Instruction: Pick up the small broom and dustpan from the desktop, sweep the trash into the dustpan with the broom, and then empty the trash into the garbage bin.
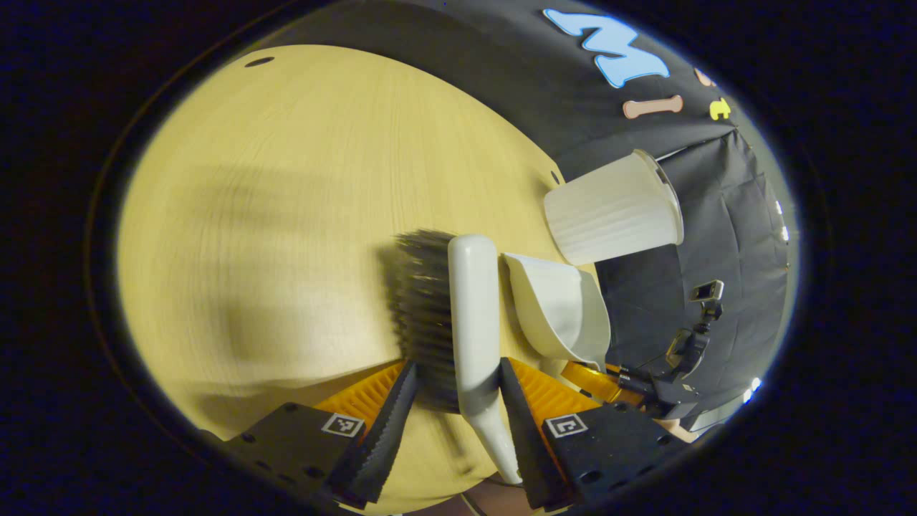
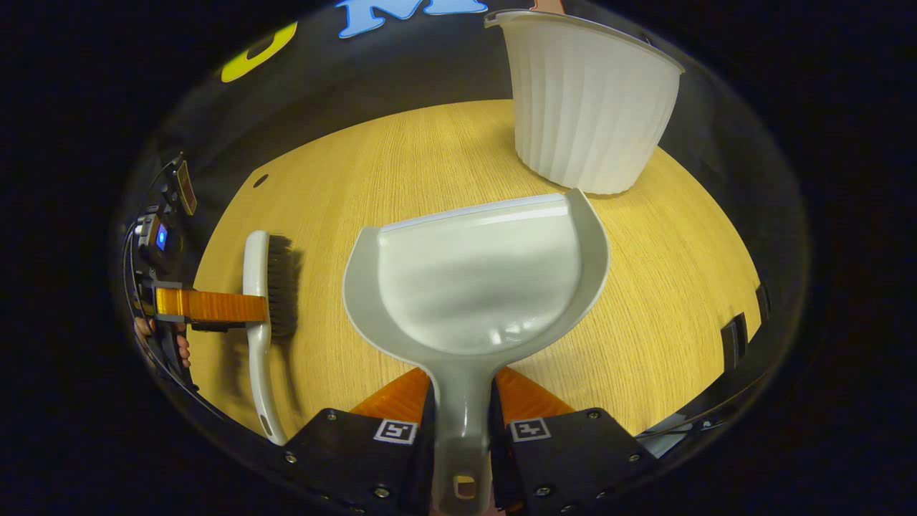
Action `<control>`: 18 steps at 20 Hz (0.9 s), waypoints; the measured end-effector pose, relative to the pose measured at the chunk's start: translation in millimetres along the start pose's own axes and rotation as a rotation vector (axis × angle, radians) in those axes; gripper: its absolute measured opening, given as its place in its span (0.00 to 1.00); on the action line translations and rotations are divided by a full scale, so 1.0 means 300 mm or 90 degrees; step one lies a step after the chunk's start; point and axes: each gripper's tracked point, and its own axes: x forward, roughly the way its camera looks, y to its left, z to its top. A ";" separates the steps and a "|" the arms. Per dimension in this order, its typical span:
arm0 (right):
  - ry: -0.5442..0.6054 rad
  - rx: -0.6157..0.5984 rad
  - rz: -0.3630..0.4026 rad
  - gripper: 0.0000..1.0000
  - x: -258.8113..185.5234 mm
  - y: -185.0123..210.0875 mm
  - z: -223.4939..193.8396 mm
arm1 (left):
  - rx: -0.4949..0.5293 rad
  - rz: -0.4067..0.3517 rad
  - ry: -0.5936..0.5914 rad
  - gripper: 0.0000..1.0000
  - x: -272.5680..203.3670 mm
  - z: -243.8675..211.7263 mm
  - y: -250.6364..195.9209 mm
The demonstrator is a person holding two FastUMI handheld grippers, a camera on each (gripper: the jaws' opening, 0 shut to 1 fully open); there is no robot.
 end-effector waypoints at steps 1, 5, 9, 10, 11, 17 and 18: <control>-0.002 0.003 0.003 0.33 0.005 0.000 0.003 | -0.001 0.004 -0.004 0.87 -0.012 0.006 0.004; 0.006 0.007 0.001 0.34 -0.001 -0.027 0.005 | 0.004 0.029 -0.005 0.85 -0.044 0.000 0.023; 0.006 -0.003 0.003 0.35 -0.004 -0.006 0.006 | 0.023 0.061 -0.016 0.95 -0.052 0.012 0.037; 0.002 -0.004 0.009 0.35 -0.004 -0.014 0.011 | 0.025 0.067 -0.019 0.98 -0.052 0.011 0.036; 0.001 -0.005 0.017 0.35 -0.012 -0.012 0.015 | 0.027 0.072 -0.022 0.95 -0.054 0.010 0.033; -0.025 -0.029 0.034 0.64 -0.085 -0.019 0.054 | 0.048 0.102 -0.050 0.98 -0.095 0.018 -0.009; -0.028 -0.033 0.034 0.67 -0.099 -0.024 0.061 | 0.053 0.107 -0.054 0.97 -0.105 0.016 -0.017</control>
